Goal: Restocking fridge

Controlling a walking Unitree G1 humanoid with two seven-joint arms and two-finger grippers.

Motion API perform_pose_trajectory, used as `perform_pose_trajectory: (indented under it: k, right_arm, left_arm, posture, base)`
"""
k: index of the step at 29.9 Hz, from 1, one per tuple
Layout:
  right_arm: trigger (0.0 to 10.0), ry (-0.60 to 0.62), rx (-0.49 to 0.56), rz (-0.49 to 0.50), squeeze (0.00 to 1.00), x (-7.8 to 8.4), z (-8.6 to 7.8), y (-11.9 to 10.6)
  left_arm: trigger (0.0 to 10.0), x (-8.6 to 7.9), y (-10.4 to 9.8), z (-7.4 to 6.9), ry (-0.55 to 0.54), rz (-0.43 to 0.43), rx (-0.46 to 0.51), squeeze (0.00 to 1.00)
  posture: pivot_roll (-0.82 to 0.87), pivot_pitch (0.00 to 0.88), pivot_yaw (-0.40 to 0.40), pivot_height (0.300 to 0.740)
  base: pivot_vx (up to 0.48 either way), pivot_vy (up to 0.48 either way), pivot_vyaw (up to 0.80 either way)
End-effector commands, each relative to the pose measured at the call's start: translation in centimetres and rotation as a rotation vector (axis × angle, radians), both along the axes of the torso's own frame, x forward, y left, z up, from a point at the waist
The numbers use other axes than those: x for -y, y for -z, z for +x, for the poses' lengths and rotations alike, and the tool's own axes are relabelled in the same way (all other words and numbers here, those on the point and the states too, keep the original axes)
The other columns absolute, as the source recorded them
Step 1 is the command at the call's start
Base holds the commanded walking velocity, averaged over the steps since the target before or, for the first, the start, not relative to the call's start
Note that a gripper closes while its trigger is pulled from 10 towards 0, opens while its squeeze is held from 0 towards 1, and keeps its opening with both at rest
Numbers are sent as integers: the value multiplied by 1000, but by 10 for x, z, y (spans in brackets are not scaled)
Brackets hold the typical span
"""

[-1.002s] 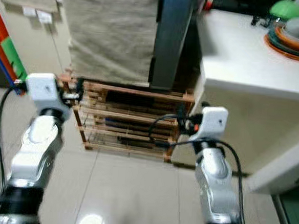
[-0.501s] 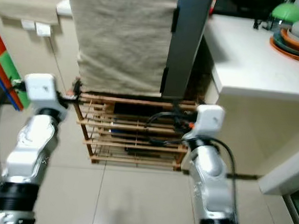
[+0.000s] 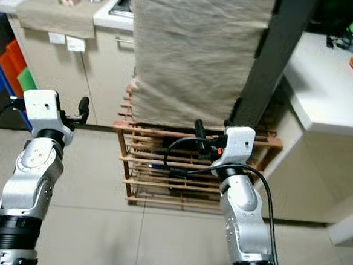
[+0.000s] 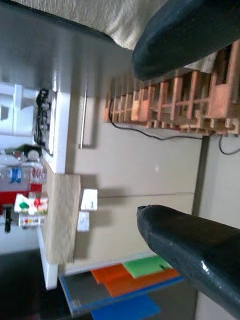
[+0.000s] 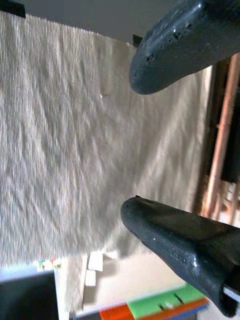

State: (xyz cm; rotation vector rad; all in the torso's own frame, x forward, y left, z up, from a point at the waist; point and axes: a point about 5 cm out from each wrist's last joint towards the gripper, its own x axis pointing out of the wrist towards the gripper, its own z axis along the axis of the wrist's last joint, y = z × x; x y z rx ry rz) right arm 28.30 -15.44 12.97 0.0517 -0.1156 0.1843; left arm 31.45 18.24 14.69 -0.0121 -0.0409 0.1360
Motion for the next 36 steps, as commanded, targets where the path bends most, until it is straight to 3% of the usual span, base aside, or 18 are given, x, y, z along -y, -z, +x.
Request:
perform_pose_trajectory:
  k: [1,22,26,36]
  right_arm:
    - [10000,30,3,-13,0,9,-1,-1]
    - [10000,24,5,-12,0,8,4,-3]
    - [10000,21,6,-7,0,5,4,-2]
    - [10000,28,-6,3,0,2,2,-2]
  left_arm:
    - [10000,10,3,2,35,-12,-10,0]
    - [10000,11,3,3,38,-17,-9,0]
    - [10000,24,8,3,128,20,-38,0]
    - [10000,29,1,4,217,20,8,0]
  posture:
    - [-93,0,-4,740]
    - [-83,0,-18,740]
    - [-76,0,-16,740]
    - [-85,0,-12,740]
  base:
    - [292,382,0]
    - [292,381,0]
    - [75,157,0]
    - [0,200,-221]
